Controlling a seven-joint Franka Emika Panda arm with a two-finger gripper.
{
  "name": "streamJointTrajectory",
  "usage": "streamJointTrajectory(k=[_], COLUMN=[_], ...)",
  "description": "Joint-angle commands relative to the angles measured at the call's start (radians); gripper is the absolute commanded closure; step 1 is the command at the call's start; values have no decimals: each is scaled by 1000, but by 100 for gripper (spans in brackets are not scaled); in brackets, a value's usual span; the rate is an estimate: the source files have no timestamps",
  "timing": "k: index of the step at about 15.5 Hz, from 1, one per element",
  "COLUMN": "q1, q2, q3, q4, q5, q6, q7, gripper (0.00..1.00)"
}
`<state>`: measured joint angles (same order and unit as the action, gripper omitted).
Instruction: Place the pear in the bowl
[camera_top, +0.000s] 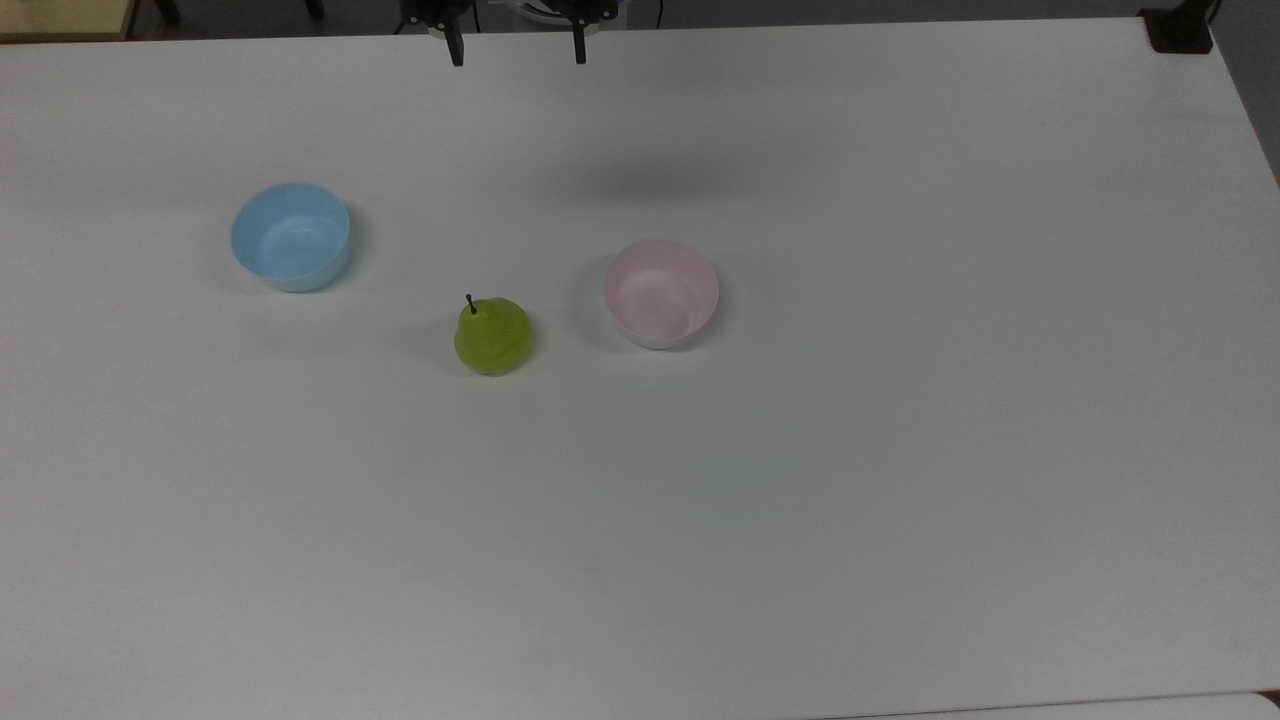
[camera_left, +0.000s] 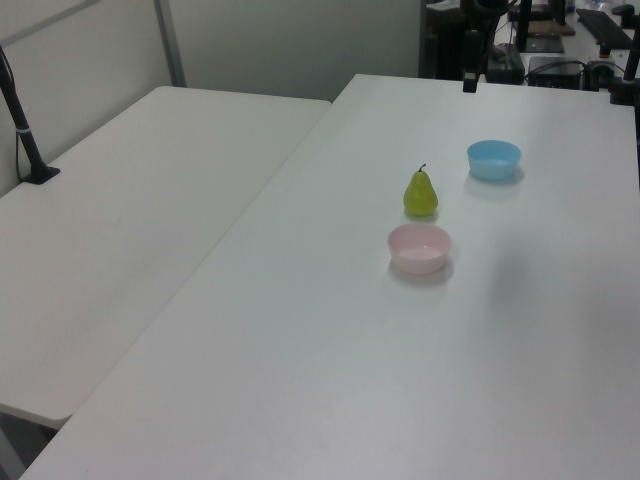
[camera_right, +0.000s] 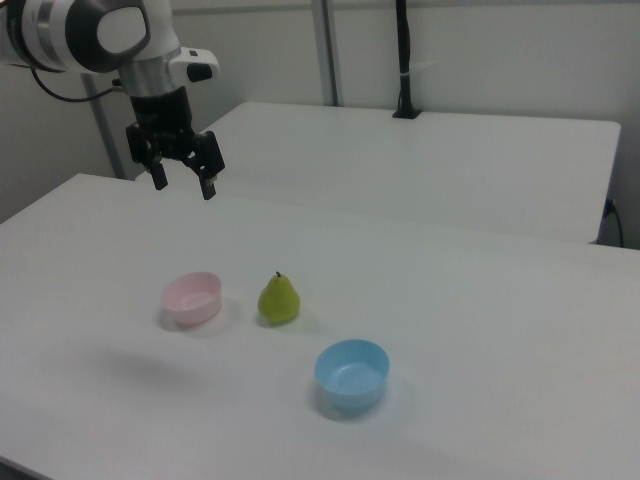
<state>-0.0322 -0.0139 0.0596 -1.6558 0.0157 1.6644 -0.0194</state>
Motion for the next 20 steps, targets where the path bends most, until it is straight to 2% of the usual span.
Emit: streamJointTrajectory(k=[1,17,20], q1=[28,26,25], q2=[-8,-8,-6], q3=[-14,-14,-14], q4=[-9,-7,1], q5=[-7,-7,-13], q6=[20,17,14], q7=[-7,-20,-86], gripper=[0,0,0])
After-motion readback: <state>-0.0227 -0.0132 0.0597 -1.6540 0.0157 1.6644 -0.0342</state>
